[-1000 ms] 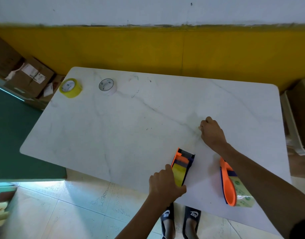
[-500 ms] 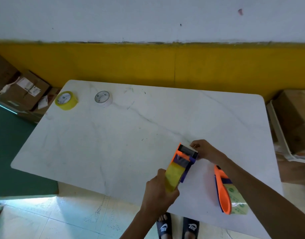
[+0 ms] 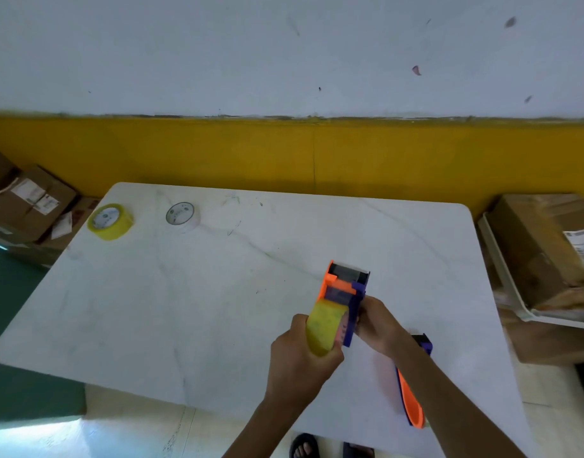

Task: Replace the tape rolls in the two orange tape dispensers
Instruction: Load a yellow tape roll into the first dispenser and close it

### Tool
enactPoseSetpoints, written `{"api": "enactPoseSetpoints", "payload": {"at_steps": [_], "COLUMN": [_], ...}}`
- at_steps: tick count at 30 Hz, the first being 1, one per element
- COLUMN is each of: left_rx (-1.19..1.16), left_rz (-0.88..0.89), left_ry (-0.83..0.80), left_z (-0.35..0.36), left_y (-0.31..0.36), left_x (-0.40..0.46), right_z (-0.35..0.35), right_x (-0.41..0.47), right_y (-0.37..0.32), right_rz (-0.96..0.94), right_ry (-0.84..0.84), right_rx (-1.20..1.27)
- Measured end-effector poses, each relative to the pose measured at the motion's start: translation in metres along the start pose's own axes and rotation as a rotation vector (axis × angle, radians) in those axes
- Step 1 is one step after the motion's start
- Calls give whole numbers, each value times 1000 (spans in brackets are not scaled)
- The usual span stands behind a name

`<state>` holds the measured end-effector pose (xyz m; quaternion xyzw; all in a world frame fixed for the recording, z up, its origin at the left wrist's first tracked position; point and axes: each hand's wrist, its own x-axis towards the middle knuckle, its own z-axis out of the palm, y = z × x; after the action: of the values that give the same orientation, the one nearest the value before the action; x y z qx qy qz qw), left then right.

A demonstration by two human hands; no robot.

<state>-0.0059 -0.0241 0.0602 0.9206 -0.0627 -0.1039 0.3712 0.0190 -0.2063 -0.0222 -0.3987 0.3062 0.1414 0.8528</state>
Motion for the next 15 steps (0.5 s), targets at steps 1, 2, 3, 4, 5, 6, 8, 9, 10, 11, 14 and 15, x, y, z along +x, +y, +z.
{"api": "enactPoseSetpoints", "payload": {"at_steps": [1,2,3,4,5,6,8,9,10,11,14,15], "left_rx": [-17,-38,-57,-62,-53,-41,-25,-13,10,40,99,117], "left_rz": [-12,-27,-41,-52,-64,-82,-129,-150,-169,-186,-238,-253], "left_ry": [-5,-11,-11,-8,-7,-9,-20,-27,-39,-55,-114,-134], "left_z": [1,2,2,3,4,5,9,10,13,15,21,23], "left_y": [3,5,7,9,11,12,14,14,13,13,8,6], "left_x": [-1,-2,-1,0,2,4,9,11,12,15,21,22], "right_z": [0,-1,-1,2,5,9,15,18,19,17,13,11], "right_x": [-2,-2,-1,-4,-6,-9,-15,-18,-19,-18,-24,-25], "right_y": [5,11,17,20,24,27,33,36,42,49,69,77], "right_rz": [-14,-15,-1,13,27,37,38,24,6,-1,59,91], "right_ry": [6,27,50,51,44,60,102,126,140,154,178,182], "right_rx": [45,85,104,111,113,107,92,96,120,169,263,260]}}
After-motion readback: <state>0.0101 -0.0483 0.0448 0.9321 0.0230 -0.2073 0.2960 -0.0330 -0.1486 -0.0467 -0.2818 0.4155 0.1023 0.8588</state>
